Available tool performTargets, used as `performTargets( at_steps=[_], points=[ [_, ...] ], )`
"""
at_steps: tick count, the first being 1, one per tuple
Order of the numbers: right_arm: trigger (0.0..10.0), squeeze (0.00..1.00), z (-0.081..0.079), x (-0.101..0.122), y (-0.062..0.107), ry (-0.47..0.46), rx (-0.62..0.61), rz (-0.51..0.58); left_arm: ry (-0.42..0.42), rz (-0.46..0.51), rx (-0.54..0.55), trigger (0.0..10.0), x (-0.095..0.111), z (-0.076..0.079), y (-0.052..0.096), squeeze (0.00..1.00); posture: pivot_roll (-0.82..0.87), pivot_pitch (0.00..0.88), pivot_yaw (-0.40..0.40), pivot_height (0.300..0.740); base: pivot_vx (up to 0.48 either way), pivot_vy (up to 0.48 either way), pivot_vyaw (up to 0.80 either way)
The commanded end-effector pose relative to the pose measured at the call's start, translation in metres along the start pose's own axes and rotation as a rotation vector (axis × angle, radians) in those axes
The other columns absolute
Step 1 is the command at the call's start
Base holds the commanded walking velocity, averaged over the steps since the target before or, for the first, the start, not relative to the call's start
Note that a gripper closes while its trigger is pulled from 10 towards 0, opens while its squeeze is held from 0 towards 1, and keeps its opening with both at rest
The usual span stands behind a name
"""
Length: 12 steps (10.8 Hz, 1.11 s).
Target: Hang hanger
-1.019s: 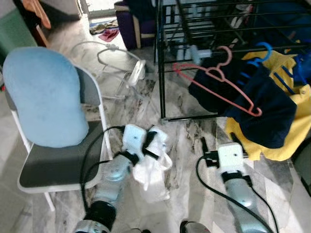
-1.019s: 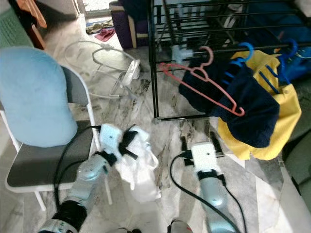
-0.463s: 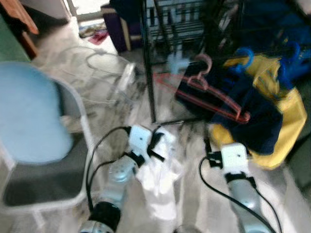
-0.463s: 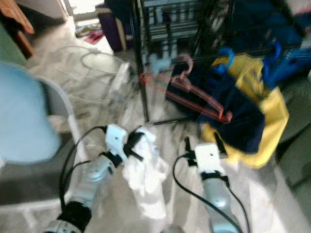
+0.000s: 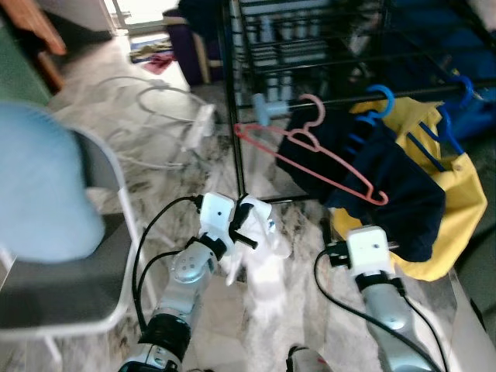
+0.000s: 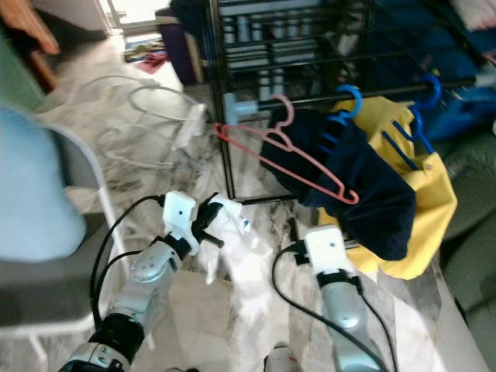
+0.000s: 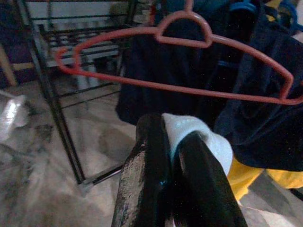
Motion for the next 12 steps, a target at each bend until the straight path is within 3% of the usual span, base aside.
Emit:
performTargets(
  at_steps=[1, 5, 8, 12],
  points=[
    [10.0, 0.0, -0.005, 0.007, -0.001, 0.004, 0.018, 0.028, -0.008, 0.028, 0.01, 10.0, 0.003, -0.004, 0.002, 0.0, -0.24, 0.134, 0.062, 0.74, 0.0, 0.0, 0.49],
    [10.0, 0.0, 0.006, 0.018, -0.004, 0.054, -0.027, 0.066, -0.001, 0.048, -0.011, 10.0, 0.006, -0.002, 0.003, 0.0, -0.23, 0.147, 0.068, 0.74, 0.0, 0.0, 0.11],
    [10.0, 0.0, 0.034, 0.035, -0.009, 0.218, -0.162, 0.112, -0.005, 0.05, -0.038, 10.0, 0.005, 0.002, 0.004, 0.0, -0.24, 0.157, 0.072, 0.74, 0.0, 0.0, 0.0],
    [10.0, 0.0, 0.046, 0.037, -0.01, 0.242, -0.2, 0.106, -0.001, 0.06, -0.057, 10.0, 0.007, 0.004, 0.006, 0.0, -0.23, 0.169, 0.075, 0.74, 0.26, 0.0, 0.0]
  ],
)
Point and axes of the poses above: a point about 5 cm out from each wrist's last joint towards the gripper, its own y axis pointing back from the gripper into the wrist, its own x axis along the axis of the wrist's last joint, z = x × y, the point moved 2 cm from there along -y, pointing out of the wrist towards the gripper, and after that the axes turned 9 degrees about -y, right-handed, at the moved point
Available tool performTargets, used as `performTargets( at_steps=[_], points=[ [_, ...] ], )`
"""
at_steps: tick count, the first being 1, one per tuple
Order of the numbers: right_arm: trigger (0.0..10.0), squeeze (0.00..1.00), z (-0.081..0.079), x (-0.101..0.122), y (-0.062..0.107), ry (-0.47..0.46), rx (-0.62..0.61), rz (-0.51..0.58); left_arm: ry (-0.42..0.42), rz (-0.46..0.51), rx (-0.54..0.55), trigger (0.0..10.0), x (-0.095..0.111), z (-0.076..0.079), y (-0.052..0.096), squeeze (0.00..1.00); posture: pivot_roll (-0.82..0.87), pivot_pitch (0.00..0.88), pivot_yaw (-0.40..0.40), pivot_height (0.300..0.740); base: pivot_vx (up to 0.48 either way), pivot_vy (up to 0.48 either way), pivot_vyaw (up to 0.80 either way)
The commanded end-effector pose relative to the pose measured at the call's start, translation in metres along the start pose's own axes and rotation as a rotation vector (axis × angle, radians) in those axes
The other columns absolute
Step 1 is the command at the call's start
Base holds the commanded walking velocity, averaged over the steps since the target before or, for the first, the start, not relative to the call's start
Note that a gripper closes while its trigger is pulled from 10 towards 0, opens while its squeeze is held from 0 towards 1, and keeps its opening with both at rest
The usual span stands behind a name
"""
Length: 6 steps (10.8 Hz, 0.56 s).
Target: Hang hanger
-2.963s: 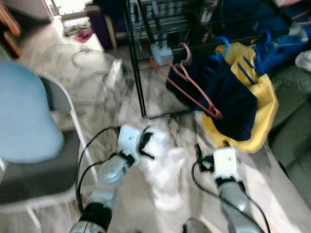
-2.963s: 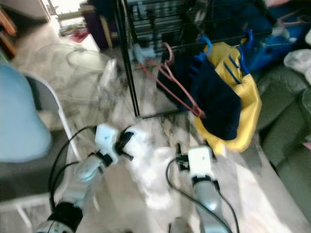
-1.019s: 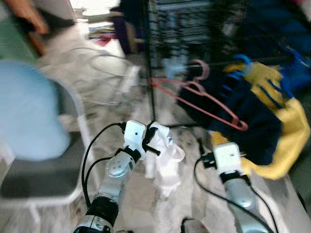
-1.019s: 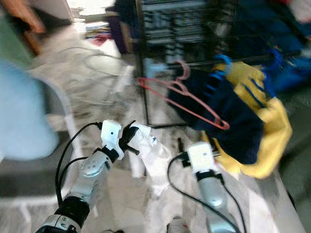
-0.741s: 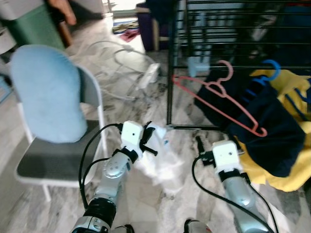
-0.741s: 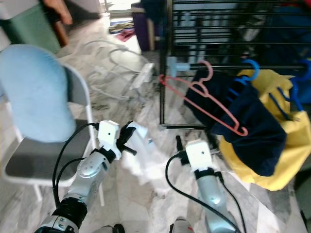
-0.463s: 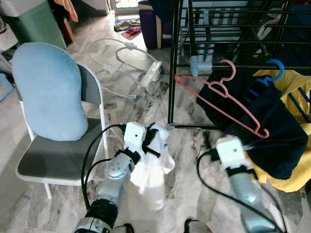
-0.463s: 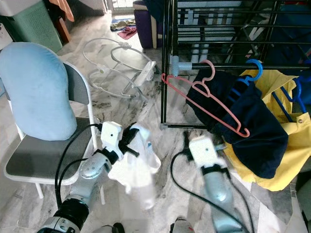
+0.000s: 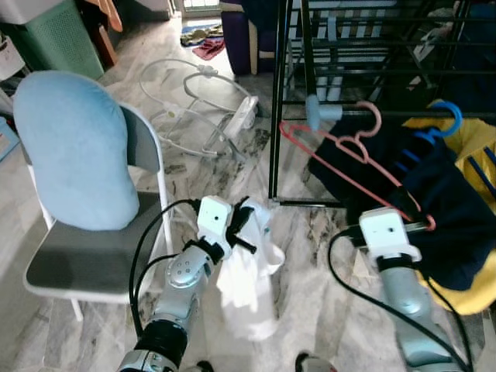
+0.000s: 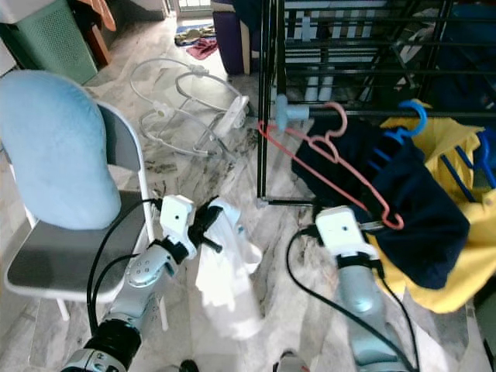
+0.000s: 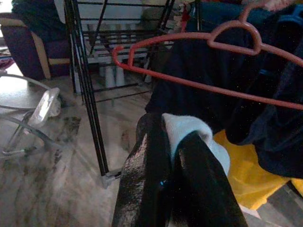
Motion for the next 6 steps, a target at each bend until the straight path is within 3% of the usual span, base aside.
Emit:
performTargets(
  at_steps=[1, 4, 6],
  points=[
    [10.0, 0.0, 0.0088, 0.0072, -0.0036, -0.001, -0.021, 0.019, -0.008, 0.026, -0.017, 10.0, 0.0049, 0.0, 0.0011, 0.0, -0.23, 0.176, 0.077, 0.74, 0.274, 0.0, 0.0],
    [10.0, 0.0, 0.0152, 0.007, -0.0055, 0.006, -0.01, 0.018, -0.007, 0.023, -0.024, 10.0, 0.0045, 0.0009, 0.0031, 0.0, -0.23, 0.182, 0.08, 0.74, 0.301, 0.0, 0.0],
    [10.0, 0.0, 0.0152, 0.0071, -0.0045, 0.016, -0.016, 0.019, -0.007, 0.013, -0.022, 10.0, 0.0029, 0.0006, 0.0041, 0.0, -0.23, 0.186, 0.079, 0.74, 0.0, 0.0, 0.0]
  ],
)
Point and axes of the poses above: a point about 5 cm out from each wrist's last joint towards the gripper, its own y axis pointing back from the gripper into the wrist, its own x axis along the axis of the wrist's last joint, z = x × y, the point moved 2 cm from there along -y, pointing out of the wrist towards the gripper, and after that the axes turned 9 degrees about -y, right-handed, at the moved point
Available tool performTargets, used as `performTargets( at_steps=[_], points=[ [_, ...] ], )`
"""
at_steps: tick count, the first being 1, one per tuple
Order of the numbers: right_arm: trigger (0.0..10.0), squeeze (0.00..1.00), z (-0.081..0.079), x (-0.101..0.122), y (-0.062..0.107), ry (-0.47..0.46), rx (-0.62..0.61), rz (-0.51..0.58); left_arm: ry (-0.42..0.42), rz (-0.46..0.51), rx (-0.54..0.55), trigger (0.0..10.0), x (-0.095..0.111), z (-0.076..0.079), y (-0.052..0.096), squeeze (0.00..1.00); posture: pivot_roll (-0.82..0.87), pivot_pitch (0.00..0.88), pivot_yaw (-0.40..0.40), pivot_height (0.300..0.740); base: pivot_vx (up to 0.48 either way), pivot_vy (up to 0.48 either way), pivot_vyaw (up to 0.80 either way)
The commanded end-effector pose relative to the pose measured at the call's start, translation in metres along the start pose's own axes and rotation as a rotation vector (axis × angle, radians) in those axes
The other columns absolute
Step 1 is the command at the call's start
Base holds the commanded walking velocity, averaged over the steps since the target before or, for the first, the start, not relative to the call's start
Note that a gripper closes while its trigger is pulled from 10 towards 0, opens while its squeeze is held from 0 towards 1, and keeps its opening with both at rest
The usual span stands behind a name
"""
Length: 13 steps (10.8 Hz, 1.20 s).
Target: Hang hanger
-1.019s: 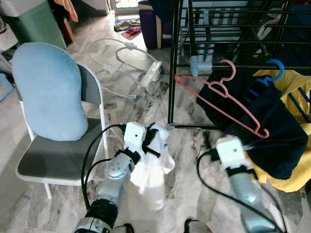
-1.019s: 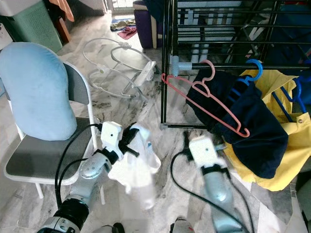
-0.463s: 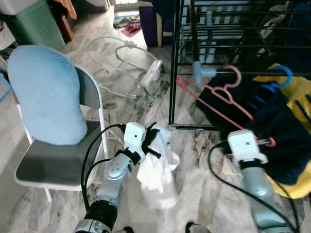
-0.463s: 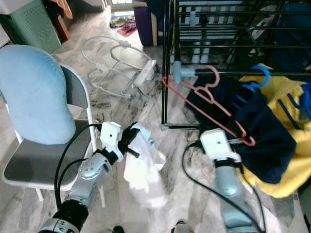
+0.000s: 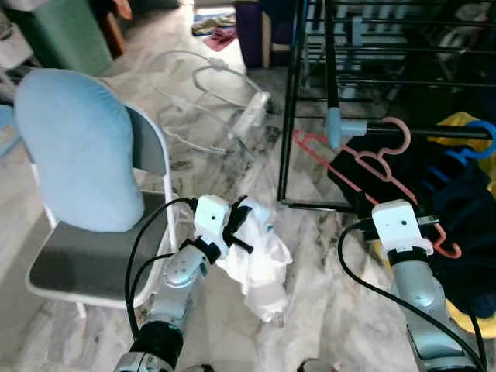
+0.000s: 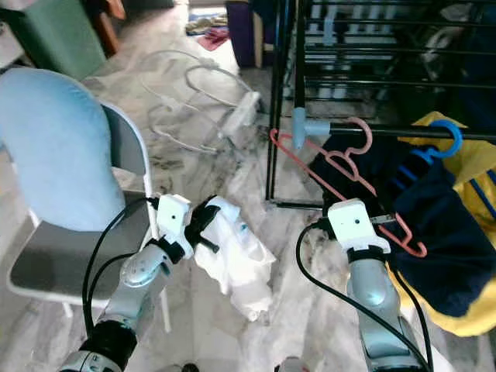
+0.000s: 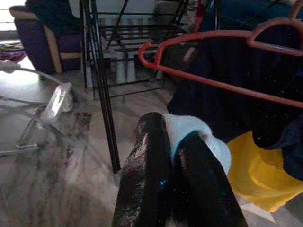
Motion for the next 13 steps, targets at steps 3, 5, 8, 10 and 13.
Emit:
performTargets(
  at_steps=[3, 5, 8, 10, 13],
  points=[
    [10.0, 0.0, 0.006, 0.006, 0.005, 0.032, -0.009, 0.019, -0.005, -0.009, -0.013, 10.0, -0.003, 0.001, 0.005, 0.0, -0.23, 0.191, 0.079, 0.74, 0.0, 0.0, 0.0],
    [10.0, 0.0, 0.018, 0.005, 0.006, 0.045, -0.022, 0.005, -0.004, -0.024, -0.023, 10.0, -0.005, 0.003, 0.006, 0.0, -0.24, 0.19, 0.078, 0.74, 0.0, 0.0, 0.0],
    [10.0, 0.0, 0.015, 0.004, 0.006, 0.038, -0.02, -0.004, 0.001, -0.021, -0.028, 10.0, -0.004, 0.003, 0.006, 0.0, -0.23, 0.188, 0.077, 0.74, 0.0, -0.091, 0.0],
    [10.0, 0.0, 0.012, 0.005, 0.006, 0.025, -0.006, -0.004, 0.002, -0.023, -0.026, 10.0, -0.004, 0.003, 0.007, 0.0, -0.23, 0.187, 0.08, 0.74, 0.0, -0.405, 0.0],
    [10.0, 0.0, 0.005, 0.005, 0.007, 0.005, 0.035, -0.008, 0.02, -0.018, -0.014, 10.0, -0.004, 0.002, 0.007, 0.0, -0.23, 0.192, 0.08, 0.74, 0.0, -0.261, 0.0]
  ],
)
Point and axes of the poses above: a point about 5 cm out from each wrist's last joint towards the gripper, its own y axis pointing back from the gripper into the wrist, its own x axis along the axis of the wrist's last joint, z = x × y, the point moved 2 cm from there along -y, pointing out of the wrist towards the gripper, and after that the axes turned 9 degrees about -y, right-handed, at the moved point
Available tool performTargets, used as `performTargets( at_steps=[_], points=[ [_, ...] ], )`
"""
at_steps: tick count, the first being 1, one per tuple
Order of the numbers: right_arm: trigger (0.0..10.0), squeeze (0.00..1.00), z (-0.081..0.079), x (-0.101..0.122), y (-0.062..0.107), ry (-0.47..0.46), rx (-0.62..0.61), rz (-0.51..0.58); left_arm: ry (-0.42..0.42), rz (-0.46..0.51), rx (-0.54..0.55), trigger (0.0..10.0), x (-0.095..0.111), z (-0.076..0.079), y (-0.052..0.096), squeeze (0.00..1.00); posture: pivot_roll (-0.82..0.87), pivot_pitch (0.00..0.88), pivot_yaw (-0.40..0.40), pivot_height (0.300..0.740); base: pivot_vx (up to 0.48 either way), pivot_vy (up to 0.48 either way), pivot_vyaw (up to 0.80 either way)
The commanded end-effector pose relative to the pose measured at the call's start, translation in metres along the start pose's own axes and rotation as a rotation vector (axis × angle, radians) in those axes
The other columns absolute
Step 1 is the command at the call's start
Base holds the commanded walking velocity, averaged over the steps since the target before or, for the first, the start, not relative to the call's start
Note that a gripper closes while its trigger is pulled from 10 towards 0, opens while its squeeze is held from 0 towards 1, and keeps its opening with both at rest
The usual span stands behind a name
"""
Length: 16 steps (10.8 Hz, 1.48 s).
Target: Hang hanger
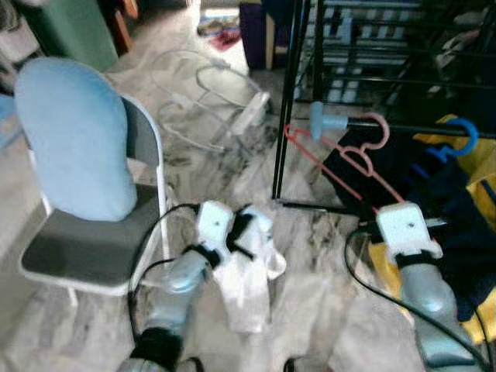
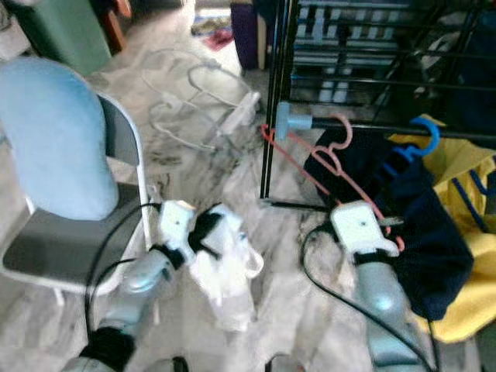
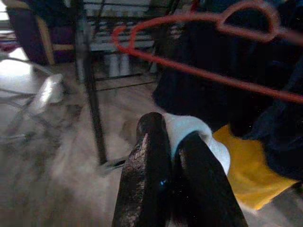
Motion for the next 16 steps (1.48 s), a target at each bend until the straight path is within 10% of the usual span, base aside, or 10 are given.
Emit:
performTargets(
  at_steps=[1, 6, 13, 14, 15, 16],
  points=[
    [10.0, 0.0, 0.002, -0.004, 0.003, -0.005, 0.008, -0.019, 0.01, 0.015, 0.006, 10.0, 0.003, 0.001, 0.0, 0.0, -0.23, 0.192, 0.08, 0.74, 0.0, 0.0, 0.0],
    [10.0, 0.0, 0.007, 0.002, -0.009, -0.015, 0.147, -0.022, 0.004, -0.002, 0.01, 10.0, 0.0, -0.001, 0.002, 0.0, -0.23, 0.203, 0.087, 0.74, 0.0, 0.0, 0.0],
    [10.0, 0.0, 0.035, -0.006, -0.067, 0.101, 0.43, -0.206, -0.018, -0.029, 0.01, 10.0, -0.002, -0.005, 0.011, 0.0, -0.19, 0.229, 0.094, 0.74, 0.0, 0.0, 0.0],
    [7.2, 0.0, 0.034, -0.004, -0.07, 0.086, 0.461, -0.209, -0.018, -0.029, 0.009, 10.0, -0.002, -0.005, 0.011, 0.0, -0.19, 0.226, 0.093, 0.74, 0.0, 0.0, 0.0],
    [0.0, 0.0, 0.033, -0.001, -0.073, 0.081, 0.501, -0.213, -0.019, -0.031, 0.01, 10.0, -0.002, -0.005, 0.01, 0.0, -0.19, 0.224, 0.092, 0.74, 0.0, 0.0, 0.0],
    [0.0, 0.0, 0.035, 0.003, -0.076, 0.078, 0.517, -0.21, -0.02, -0.033, 0.012, 10.0, -0.002, -0.006, 0.01, 0.0, -0.19, 0.222, 0.088, 0.74, 0.0, 0.0, 0.0]
  ],
)
Point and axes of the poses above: a point about 5 cm out from each wrist's last joint towards the gripper, its own y axis pointing back from the gripper into the wrist, its own x axis along the axis of the wrist's last joint, z = x × y, the point moved 2 cm from there along -y, pointing out of the wrist towards the gripper, and after that the axes turned 9 degrees about -y, right-handed, at the moved point
